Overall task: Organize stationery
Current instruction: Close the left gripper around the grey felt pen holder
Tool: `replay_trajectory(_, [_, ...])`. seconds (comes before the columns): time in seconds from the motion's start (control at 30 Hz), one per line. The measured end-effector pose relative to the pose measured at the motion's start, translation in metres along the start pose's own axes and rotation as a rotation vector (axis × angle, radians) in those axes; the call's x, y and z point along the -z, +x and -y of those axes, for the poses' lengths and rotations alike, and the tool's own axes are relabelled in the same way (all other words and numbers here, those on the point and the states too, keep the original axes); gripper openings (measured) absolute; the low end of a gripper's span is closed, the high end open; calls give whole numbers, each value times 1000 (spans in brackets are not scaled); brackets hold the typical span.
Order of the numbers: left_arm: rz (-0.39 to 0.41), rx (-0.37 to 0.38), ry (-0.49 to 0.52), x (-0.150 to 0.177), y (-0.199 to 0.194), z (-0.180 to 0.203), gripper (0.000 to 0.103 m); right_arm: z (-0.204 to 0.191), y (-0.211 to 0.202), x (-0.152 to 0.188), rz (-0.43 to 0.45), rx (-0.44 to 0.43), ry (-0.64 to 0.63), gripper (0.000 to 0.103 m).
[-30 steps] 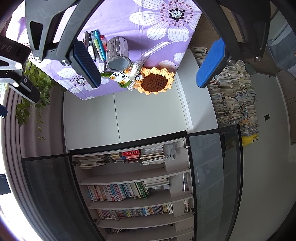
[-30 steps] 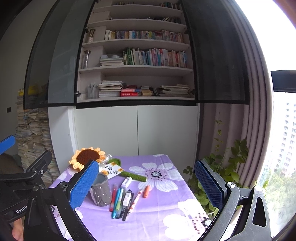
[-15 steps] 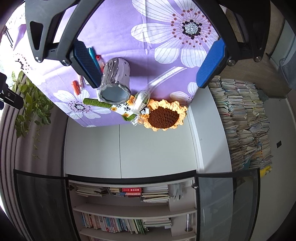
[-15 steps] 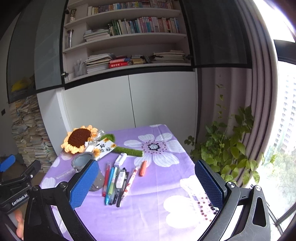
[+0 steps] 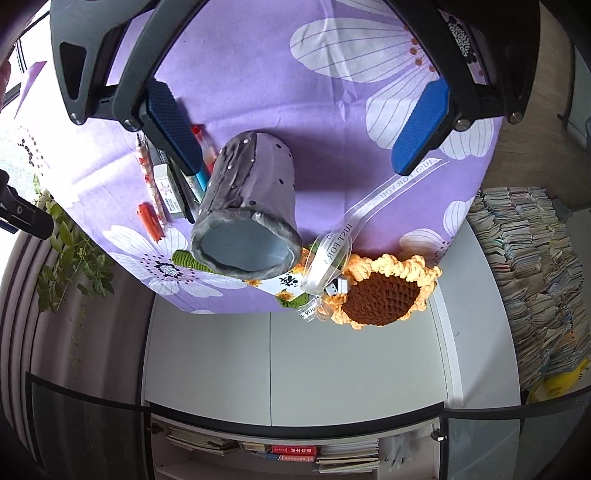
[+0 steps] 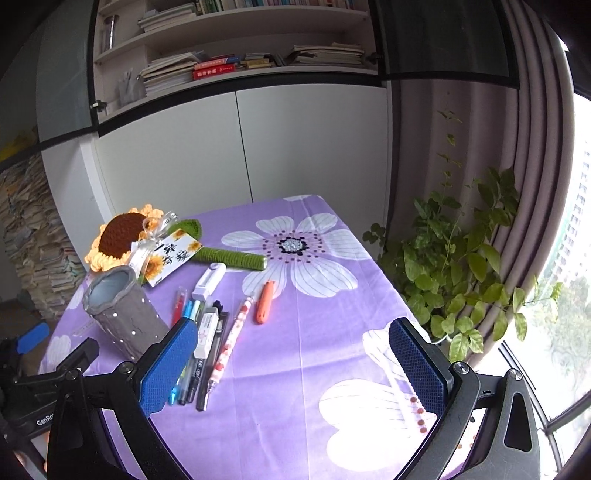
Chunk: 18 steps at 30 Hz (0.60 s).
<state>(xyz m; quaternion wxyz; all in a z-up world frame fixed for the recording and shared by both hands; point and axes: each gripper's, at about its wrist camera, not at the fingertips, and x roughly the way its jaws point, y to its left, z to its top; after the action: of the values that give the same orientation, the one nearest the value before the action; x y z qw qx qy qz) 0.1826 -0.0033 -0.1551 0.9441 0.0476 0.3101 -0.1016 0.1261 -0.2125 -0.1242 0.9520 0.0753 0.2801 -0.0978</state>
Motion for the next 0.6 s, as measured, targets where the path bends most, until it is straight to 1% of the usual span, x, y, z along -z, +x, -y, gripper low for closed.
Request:
replay_trajectory(0.13, [-32, 38, -13, -3, 21, 1, 102, 7, 24, 0, -33, 1, 15, 103])
replay_trajectory(0.23, [-36, 49, 6, -6, 31, 6, 102, 15, 43, -1, -72, -9, 44, 103])
replay_trajectory(0.33, [-37, 51, 33, -9, 39, 11, 102, 20, 59, -1, -115, -45, 76, 103])
replay_trajectory(0.43, [-23, 58, 50, -12, 41, 14, 102, 21, 73, -1, -168, -98, 111, 103])
replay_trajectory(0.47, [-15, 57, 57, -12, 41, 15, 102, 21, 76, -1, -186, -116, 119, 99])
replay_trajectory(0.5, [-10, 52, 63, -12, 42, 14, 101, 19, 80, -1, -204, -134, 125, 89])
replay_trajectory(0.53, [-5, 51, 67, -13, 42, 13, 96, 17, 84, -1, -223, -146, 123, 84])
replay_trajectory(0.57, [1, 53, 67, -13, 41, 12, 86, 15, 87, 0, -242, -153, 117, 71])
replay_trajectory(0.6, [5, 57, 64, -13, 40, 11, 81, 13, 90, 0, -260, -157, 112, 56])
